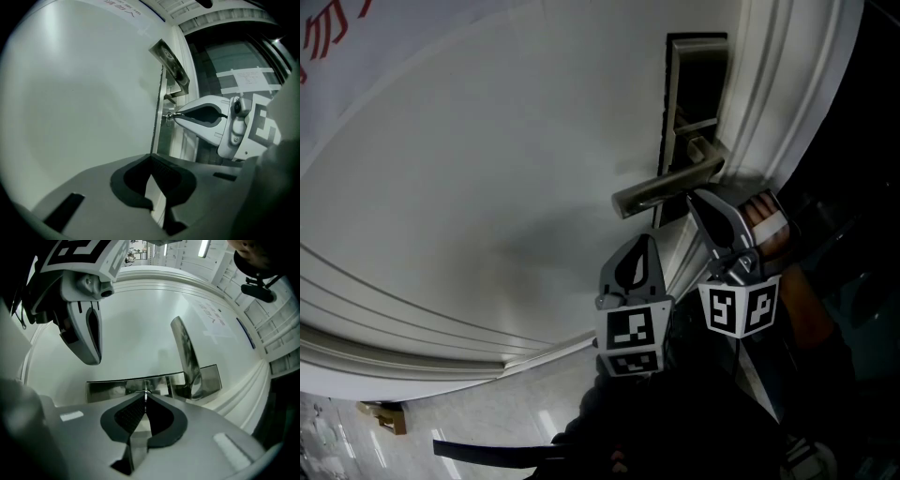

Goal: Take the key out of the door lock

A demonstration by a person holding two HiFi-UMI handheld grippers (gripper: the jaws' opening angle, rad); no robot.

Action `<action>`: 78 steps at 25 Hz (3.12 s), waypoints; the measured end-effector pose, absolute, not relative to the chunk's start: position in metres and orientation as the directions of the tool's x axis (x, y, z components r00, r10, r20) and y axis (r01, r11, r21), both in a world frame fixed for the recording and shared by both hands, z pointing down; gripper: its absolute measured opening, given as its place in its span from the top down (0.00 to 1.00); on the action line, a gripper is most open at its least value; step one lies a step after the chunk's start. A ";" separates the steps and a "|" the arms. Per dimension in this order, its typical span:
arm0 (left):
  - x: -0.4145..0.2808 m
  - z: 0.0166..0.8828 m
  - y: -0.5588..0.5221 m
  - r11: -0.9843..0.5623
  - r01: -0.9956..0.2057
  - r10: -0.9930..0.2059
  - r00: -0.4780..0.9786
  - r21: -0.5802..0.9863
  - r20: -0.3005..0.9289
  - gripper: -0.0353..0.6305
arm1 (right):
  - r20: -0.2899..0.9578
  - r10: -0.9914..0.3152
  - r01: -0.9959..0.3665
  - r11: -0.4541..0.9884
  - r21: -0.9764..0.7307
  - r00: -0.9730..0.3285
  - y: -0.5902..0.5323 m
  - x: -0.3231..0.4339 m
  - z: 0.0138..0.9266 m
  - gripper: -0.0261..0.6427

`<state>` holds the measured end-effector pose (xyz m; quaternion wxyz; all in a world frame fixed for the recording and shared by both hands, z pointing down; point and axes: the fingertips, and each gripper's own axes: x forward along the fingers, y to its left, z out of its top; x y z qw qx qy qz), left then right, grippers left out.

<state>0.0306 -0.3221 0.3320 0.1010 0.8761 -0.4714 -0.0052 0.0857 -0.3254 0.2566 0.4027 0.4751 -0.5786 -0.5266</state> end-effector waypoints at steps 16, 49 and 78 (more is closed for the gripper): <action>0.029 0.333 -0.326 -0.530 -0.827 -0.831 0.551 0.190 0.080 0.95 | -0.020 -0.974 -0.124 0.008 0.992 -0.225 -0.326 0.087 0.256 0.94; 0.036 0.330 -0.318 -0.551 -0.807 -0.815 0.575 0.211 0.074 0.95 | -0.018 -0.975 -0.053 -0.006 0.999 -0.223 -0.317 0.088 0.259 0.94; 0.033 0.332 -0.322 -0.552 -0.807 -0.814 0.576 0.212 0.073 0.95 | -0.027 -0.975 -0.020 -0.023 1.000 -0.221 -0.317 0.088 0.259 0.94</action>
